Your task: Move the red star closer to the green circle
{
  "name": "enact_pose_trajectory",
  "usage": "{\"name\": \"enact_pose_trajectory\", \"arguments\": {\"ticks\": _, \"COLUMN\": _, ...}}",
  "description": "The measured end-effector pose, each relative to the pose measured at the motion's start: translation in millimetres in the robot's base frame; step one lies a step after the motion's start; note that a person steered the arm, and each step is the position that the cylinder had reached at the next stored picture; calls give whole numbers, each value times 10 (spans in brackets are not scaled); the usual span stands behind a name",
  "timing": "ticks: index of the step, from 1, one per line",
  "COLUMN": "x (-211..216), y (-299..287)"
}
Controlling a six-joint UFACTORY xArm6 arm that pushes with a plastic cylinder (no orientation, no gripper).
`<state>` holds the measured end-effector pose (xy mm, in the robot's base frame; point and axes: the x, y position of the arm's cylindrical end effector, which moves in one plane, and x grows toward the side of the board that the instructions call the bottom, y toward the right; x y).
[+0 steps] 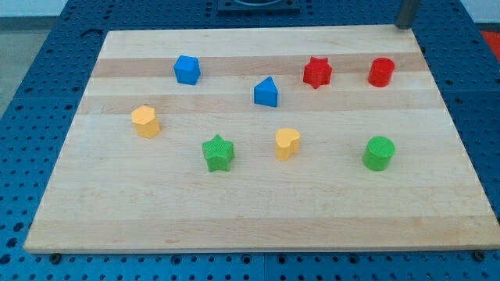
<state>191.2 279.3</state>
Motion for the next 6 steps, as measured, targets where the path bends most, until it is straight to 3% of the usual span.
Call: {"name": "enact_pose_trajectory", "arguments": {"ticks": 6, "x": -2, "y": -231}}
